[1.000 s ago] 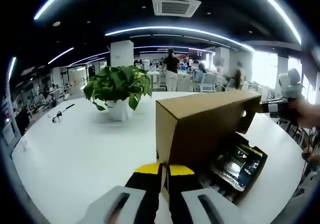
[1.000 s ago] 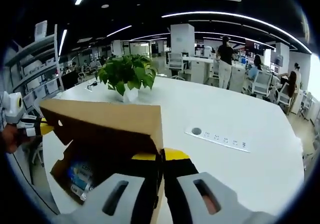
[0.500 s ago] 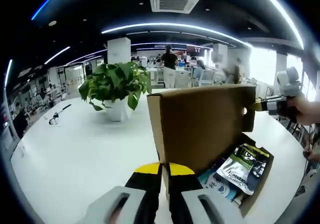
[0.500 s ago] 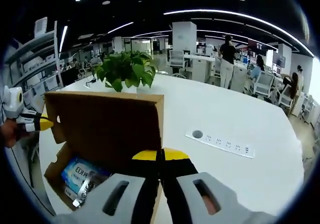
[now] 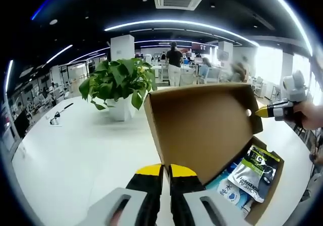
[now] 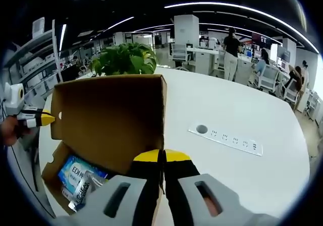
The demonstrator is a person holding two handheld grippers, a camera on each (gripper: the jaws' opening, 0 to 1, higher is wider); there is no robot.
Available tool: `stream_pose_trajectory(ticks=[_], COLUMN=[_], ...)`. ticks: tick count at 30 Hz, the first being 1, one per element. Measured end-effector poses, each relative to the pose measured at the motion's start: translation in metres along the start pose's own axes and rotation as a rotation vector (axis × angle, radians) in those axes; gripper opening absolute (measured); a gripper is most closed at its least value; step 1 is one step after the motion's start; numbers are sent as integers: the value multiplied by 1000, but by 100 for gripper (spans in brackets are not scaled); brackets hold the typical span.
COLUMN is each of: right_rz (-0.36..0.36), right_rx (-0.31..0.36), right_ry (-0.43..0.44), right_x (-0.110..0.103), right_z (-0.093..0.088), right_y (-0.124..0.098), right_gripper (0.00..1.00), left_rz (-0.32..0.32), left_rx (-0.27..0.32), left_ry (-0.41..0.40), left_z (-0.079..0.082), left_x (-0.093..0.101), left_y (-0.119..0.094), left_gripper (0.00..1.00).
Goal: Operate the shoe box by opening the lid, removing the specified soft item, and placing it in the target area until the item is outside and the box remains undamaged.
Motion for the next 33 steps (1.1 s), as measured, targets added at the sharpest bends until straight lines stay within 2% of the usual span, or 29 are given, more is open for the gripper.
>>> stream_pose_trajectory(ticks=[17,28,33], right_rz=[10,13,12], right_rx=[-39,-67,-86], right_ry=[13,22,22], right_x=[5,8,11], right_z=[-13,-22,-27], right_y=[19,28,31], right_gripper=[1,1,1], left_rz=[21,33,30], left_rx=[-46,-83,-101], left_ry=[-6,-7,-12], left_z=[-12,-24,-30], left_x=[-9,-12,-8], left_y=[25,35,34], left_gripper=[4,6,7])
Point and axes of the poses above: the point that each gripper's makers call its tool centre point, and the gripper's own axes: y roughly forward along the fingers, x roughly to its right, z roughly out of its top, the point moved 8 cm from there along -y, roughly backward along the fingers, and after that the axes turned 13 degrees about x, right-handed, at the moved point
